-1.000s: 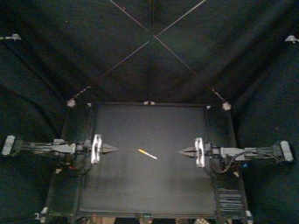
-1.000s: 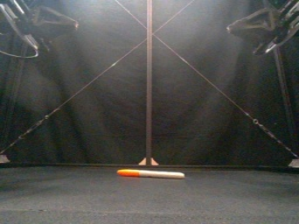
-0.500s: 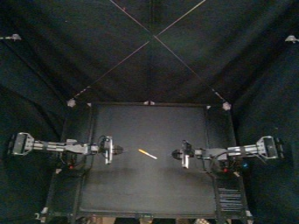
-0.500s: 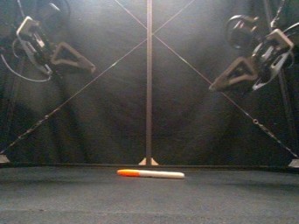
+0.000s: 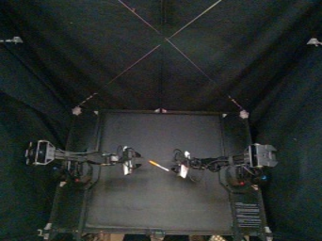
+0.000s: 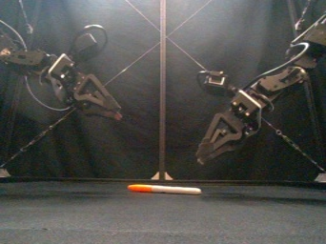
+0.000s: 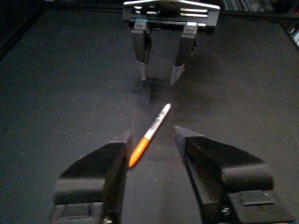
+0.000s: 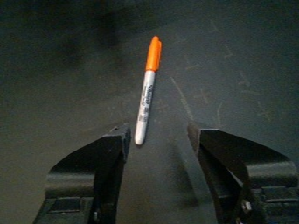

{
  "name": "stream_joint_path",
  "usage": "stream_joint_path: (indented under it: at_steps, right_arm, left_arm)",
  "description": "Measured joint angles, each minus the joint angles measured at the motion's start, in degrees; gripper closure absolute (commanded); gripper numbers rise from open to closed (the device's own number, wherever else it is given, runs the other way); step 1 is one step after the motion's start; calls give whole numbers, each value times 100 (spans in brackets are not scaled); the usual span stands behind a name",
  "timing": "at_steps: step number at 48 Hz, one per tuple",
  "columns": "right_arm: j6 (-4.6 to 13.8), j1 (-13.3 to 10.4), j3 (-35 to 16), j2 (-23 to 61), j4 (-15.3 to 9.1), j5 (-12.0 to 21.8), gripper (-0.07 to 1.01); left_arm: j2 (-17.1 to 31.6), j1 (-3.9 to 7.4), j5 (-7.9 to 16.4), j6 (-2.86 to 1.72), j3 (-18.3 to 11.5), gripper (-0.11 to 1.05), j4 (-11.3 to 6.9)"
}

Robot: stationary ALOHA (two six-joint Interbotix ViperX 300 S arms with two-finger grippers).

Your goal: Uncap the pen

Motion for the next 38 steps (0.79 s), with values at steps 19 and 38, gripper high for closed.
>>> stream_joint_path:
  at_steps: [19, 38]
  right_arm:
    - [44, 0, -686, 984, -202, 158, 7]
    - [9, 26, -817, 1222, -202, 246, 32]
  left_arm:
    - [299, 35, 0, 9, -79, -4, 35]
    - [299, 35, 9, 0, -70, -4, 35]
